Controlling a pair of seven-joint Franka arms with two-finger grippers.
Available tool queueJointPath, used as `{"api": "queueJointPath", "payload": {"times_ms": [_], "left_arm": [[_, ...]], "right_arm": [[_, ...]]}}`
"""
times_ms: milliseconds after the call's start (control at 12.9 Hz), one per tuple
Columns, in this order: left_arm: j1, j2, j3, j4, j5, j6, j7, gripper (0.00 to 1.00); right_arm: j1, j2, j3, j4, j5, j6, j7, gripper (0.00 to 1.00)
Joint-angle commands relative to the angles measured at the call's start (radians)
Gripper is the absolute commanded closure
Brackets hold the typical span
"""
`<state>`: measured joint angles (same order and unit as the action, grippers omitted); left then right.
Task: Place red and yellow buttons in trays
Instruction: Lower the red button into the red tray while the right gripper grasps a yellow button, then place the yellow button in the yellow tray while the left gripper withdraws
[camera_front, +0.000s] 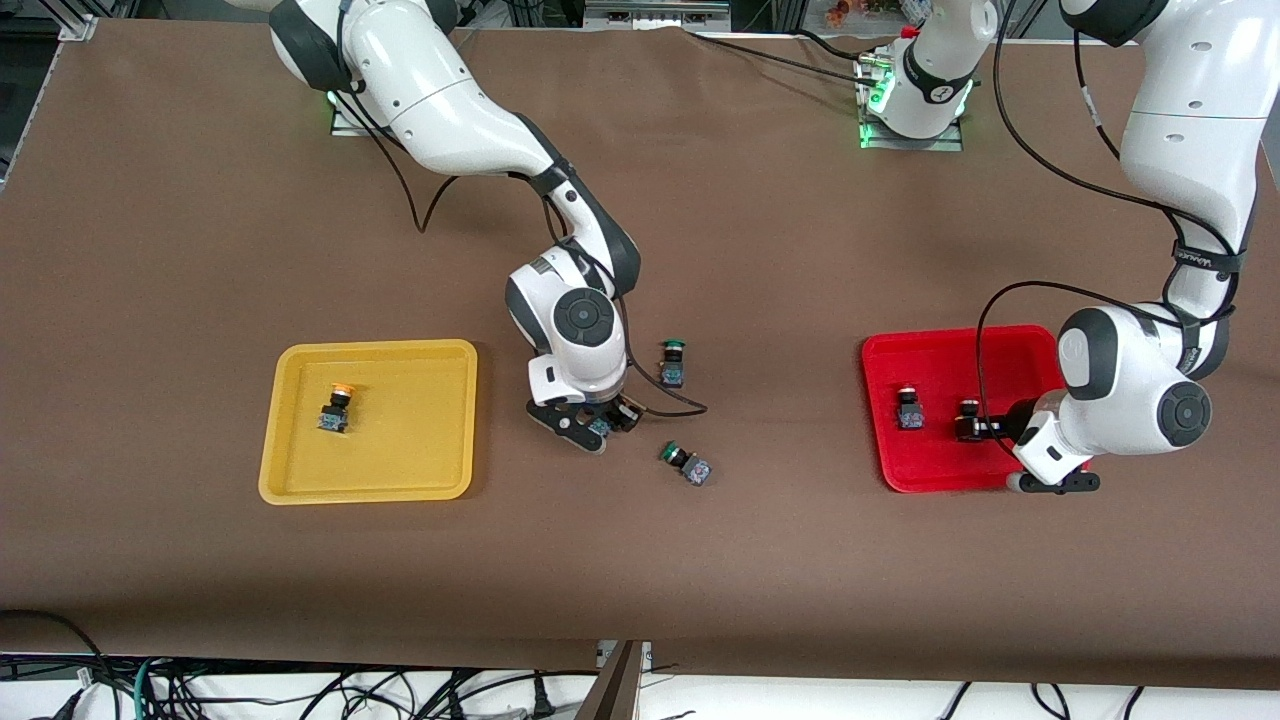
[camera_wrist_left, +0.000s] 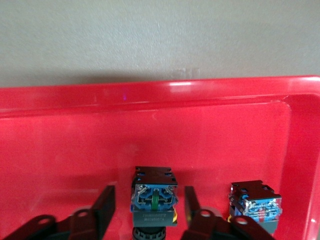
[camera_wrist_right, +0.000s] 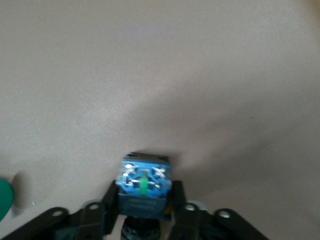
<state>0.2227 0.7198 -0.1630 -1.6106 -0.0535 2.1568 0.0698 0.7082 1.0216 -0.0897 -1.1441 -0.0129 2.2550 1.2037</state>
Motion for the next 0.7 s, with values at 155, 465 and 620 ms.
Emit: {"api": "queueJointPath", "payload": {"times_ms": [155,465,620], "left_arm": [[0.003,-0.253,-0.006,-0.002,0.02,-0.259,-0.017,0.0],[-0.008,-0.413,-0.023,0.132,0.02,-0.456,-0.143,0.0],[-0.009,-0.465,-0.038,0.184,0.021,-0.555,-0.154,0.0]], "right_arm": [[-0.109,-0.098,0.007,0.03,0.005,-0.2,-0.252,1.0],[-0.277,-0.19,-0.001,-0.023,0.06,-0.386,-0.739,1.0],[-0.324,-0.236,-0.001,-0.135,0.062,-0.365,-0.864,1.0]]}}
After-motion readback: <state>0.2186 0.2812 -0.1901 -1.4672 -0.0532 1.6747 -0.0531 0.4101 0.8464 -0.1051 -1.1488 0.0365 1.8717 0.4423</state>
